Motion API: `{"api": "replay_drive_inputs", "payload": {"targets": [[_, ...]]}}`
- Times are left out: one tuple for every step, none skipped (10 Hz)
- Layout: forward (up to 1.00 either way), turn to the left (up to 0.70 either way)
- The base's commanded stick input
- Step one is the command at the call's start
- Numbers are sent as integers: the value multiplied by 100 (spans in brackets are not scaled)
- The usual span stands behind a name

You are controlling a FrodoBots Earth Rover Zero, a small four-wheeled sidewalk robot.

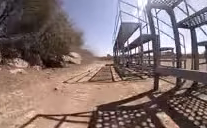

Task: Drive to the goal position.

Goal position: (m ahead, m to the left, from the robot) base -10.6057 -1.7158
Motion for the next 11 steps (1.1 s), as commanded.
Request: {"api": "replay_drive_inputs", "payload": {"targets": [[100, 0], [100, 0], [100, 0], [100, 0], [100, 0], [100, 0], [100, 0], [100, 0], [100, 0], [100, 0], [100, 8]]}}
